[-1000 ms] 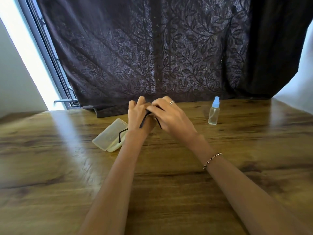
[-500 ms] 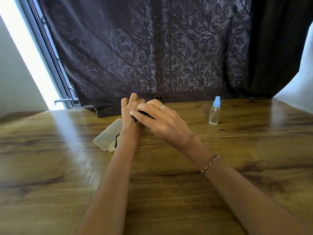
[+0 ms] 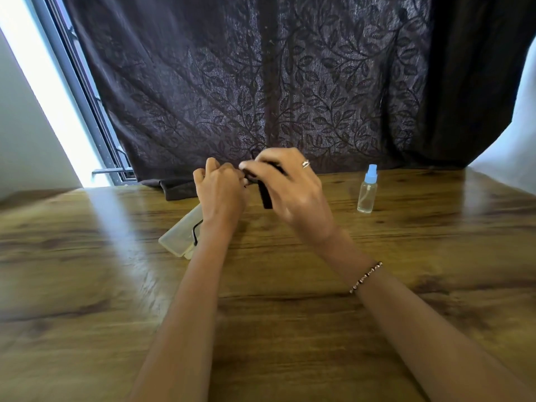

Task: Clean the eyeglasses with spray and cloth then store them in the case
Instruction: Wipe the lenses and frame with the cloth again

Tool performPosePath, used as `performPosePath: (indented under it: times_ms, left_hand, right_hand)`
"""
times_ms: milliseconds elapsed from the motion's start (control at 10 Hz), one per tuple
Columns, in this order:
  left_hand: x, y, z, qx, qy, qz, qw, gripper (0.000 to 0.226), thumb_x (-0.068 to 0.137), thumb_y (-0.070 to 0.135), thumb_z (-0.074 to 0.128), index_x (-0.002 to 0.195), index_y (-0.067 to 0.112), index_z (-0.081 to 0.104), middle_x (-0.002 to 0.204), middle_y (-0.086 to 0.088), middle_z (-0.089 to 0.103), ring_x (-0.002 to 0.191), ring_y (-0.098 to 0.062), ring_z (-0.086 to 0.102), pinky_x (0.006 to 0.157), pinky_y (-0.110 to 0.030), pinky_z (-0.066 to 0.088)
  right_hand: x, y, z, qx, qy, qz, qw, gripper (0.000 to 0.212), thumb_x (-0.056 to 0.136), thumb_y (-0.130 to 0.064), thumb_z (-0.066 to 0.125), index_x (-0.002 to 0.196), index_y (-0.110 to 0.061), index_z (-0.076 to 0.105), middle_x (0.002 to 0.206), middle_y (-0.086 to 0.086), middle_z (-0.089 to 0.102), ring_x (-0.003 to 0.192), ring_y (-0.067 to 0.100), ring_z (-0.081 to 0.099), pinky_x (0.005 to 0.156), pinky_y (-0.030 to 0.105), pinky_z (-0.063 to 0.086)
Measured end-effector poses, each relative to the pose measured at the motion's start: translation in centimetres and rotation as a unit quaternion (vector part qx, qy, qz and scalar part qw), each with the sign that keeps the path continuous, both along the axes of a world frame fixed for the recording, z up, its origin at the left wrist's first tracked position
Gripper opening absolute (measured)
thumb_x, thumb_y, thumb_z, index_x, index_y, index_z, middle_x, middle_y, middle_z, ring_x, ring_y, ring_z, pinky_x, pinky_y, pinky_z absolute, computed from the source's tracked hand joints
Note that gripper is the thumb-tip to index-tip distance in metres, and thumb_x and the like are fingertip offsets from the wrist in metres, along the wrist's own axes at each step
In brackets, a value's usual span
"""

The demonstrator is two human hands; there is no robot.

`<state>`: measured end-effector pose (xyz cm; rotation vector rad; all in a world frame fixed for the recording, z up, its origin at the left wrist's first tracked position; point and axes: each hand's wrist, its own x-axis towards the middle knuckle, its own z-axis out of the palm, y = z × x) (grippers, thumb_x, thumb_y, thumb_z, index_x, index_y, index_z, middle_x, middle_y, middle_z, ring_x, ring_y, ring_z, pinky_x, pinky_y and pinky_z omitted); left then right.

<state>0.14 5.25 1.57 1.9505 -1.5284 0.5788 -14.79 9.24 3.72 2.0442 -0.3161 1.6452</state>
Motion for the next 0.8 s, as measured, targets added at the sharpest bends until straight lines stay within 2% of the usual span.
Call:
performPosePath:
  times_ms: [100, 200, 300, 400, 500, 600, 700, 800]
  left_hand:
    - [-0.4, 0.5, 0.2, -0.060, -0.008, -0.012, 0.998, 0.013, 0.085, 0.023, 0.060, 0.082, 0.014, 0.069, 0.084, -0.008, 0.064, 0.098, -0.028, 0.048, 0.079, -0.036, 0.027]
    - [-0.8, 1.1, 0.5, -0.077, 0.029, -0.019, 0.996, 0.019, 0.090, 0.021, 0.057, 0.085, 0.011, 0.072, 0.086, -0.006, 0.066, 0.102, -0.028, 0.047, 0.079, -0.034, 0.024]
    - [-0.5, 0.9, 0.9, -0.064, 0.126, -0.059, 0.988, 0.022, 0.093, 0.023, 0.052, 0.097, 0.022, 0.074, 0.100, 0.000, 0.068, 0.107, -0.025, 0.045, 0.082, -0.032, 0.024]
    - [-0.4, 0.7, 1.3, -0.062, 0.260, -0.121, 0.956, 0.021, 0.092, 0.026, 0.057, 0.106, 0.019, 0.072, 0.106, 0.002, 0.069, 0.109, -0.021, 0.050, 0.093, -0.035, 0.038]
    - [-0.6, 0.9, 1.9, -0.073, 0.442, -0.201, 0.871, 0.024, 0.090, 0.026, 0.062, 0.110, 0.015, 0.070, 0.106, 0.002, 0.069, 0.100, -0.007, 0.057, 0.086, -0.020, 0.041]
    - [-1.0, 1.3, 2.0, -0.058, 0.529, -0.271, 0.802, 0.018, 0.092, 0.020, 0.059, 0.105, 0.018, 0.072, 0.103, 0.010, 0.069, 0.099, 0.003, 0.058, 0.087, -0.014, 0.041]
    - [-1.3, 1.5, 1.9, -0.045, 0.560, -0.318, 0.764, 0.017, 0.094, 0.017, 0.057, 0.100, 0.021, 0.071, 0.099, 0.015, 0.068, 0.088, 0.013, 0.059, 0.070, -0.006, 0.042]
    - [-1.6, 1.7, 1.9, -0.033, 0.565, -0.355, 0.744, 0.017, 0.094, 0.013, 0.056, 0.097, 0.022, 0.070, 0.092, 0.020, 0.068, 0.081, 0.016, 0.060, 0.062, -0.001, 0.043]
  right_hand:
    - [-1.3, -1.2, -0.2, 0.049, -0.031, 0.006, 0.998, 0.022, 0.091, 0.008, 0.059, 0.111, 0.003, 0.067, 0.099, 0.017, 0.063, 0.089, 0.028, 0.059, 0.082, 0.035, 0.050]
    - [-1.6, -2.0, -0.2, 0.075, -0.040, 0.000, 0.996, 0.019, 0.094, 0.003, 0.055, 0.110, 0.003, 0.065, 0.099, 0.015, 0.062, 0.090, 0.026, 0.059, 0.081, 0.034, 0.050]
    - [-2.6, -3.3, -0.8, 0.136, -0.054, -0.021, 0.989, 0.018, 0.094, -0.003, 0.056, 0.110, 0.001, 0.064, 0.100, 0.011, 0.064, 0.093, 0.022, 0.060, 0.087, 0.027, 0.049]
    - [-3.6, -4.8, -2.1, 0.237, -0.064, -0.043, 0.968, 0.014, 0.092, -0.006, 0.061, 0.105, -0.004, 0.063, 0.099, 0.006, 0.066, 0.094, 0.014, 0.060, 0.089, 0.011, 0.040]
    - [-4.7, -6.4, -3.6, 0.339, -0.044, -0.082, 0.936, 0.007, 0.089, -0.011, 0.065, 0.095, -0.009, 0.062, 0.092, 0.001, 0.069, 0.087, 0.012, 0.062, 0.078, 0.018, 0.045]
    - [-5.3, -7.6, -5.1, 0.422, -0.013, -0.118, 0.899, 0.006, 0.084, -0.012, 0.071, 0.089, -0.011, 0.068, 0.090, 0.001, 0.070, 0.084, 0.012, 0.063, 0.073, 0.018, 0.041]
    - [-5.5, -8.1, -6.0, 0.466, 0.006, -0.158, 0.871, 0.006, 0.083, -0.014, 0.072, 0.088, -0.011, 0.073, 0.089, 0.001, 0.068, 0.079, 0.011, 0.057, 0.070, 0.019, 0.038]
    - [-5.8, -8.3, -6.3, 0.486, 0.020, -0.194, 0.852, 0.009, 0.085, -0.014, 0.071, 0.091, -0.010, 0.075, 0.093, 0.003, 0.068, 0.078, 0.010, 0.053, 0.070, 0.020, 0.037]
